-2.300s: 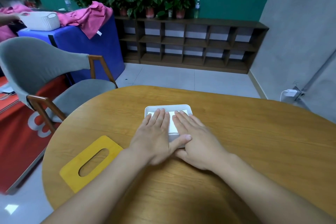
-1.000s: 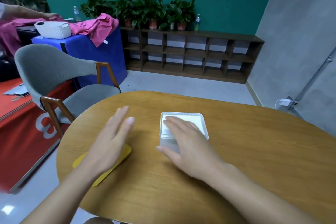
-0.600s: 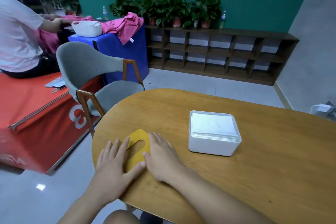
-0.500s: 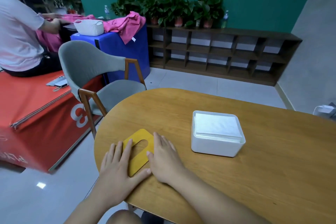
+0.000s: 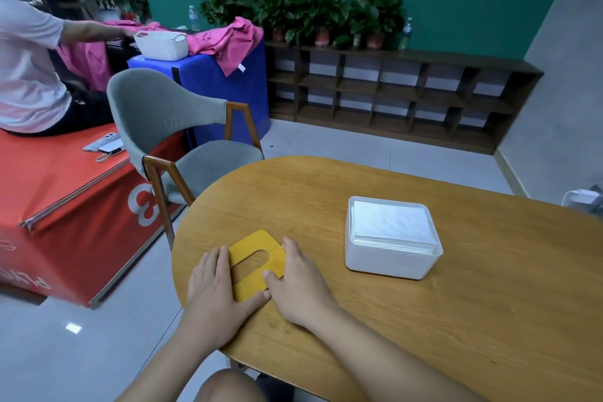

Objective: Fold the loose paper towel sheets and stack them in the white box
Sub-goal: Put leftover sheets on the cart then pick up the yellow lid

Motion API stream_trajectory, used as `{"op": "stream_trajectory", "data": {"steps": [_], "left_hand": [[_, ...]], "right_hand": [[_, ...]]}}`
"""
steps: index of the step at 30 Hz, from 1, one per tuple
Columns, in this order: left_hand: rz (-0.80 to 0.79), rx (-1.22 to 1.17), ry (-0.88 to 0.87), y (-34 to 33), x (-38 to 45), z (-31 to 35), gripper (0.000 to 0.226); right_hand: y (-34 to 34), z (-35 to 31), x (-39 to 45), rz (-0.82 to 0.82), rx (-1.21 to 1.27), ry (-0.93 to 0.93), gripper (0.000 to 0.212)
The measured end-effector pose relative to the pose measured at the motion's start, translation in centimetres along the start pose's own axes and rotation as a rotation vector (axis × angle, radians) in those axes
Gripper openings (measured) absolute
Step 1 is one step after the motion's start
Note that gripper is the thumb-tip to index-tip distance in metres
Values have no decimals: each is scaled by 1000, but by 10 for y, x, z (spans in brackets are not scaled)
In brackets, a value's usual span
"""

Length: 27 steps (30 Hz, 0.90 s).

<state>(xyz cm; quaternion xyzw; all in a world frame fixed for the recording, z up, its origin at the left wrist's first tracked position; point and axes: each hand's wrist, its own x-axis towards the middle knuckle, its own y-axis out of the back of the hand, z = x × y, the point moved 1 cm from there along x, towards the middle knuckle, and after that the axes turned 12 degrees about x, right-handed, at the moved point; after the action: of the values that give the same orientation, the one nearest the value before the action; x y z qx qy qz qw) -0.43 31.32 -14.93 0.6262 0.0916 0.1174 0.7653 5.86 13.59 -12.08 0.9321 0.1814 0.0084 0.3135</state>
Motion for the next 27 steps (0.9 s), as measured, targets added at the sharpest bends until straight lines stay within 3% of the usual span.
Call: {"op": "stream_trajectory", "data": {"steps": [4, 8, 14, 24, 27], "left_hand": [[-19, 32, 19, 12, -2, 5, 165], [13, -38, -2, 37, -6, 15, 151], [89, -282, -195, 86, -12, 44, 143], [34, -375, -520, 114, 1, 147, 135], [8, -518, -523, 104, 8, 178, 127]], "right_hand": [[3, -1, -2, 9, 81, -26, 80], [25, -8, -12, 86, 190, 27, 69], [80, -31, -30, 279, 308, 166, 46], [192, 3, -74, 430, 655, 79, 42], [213, 23, -77, 517, 867, 36, 41]]}}
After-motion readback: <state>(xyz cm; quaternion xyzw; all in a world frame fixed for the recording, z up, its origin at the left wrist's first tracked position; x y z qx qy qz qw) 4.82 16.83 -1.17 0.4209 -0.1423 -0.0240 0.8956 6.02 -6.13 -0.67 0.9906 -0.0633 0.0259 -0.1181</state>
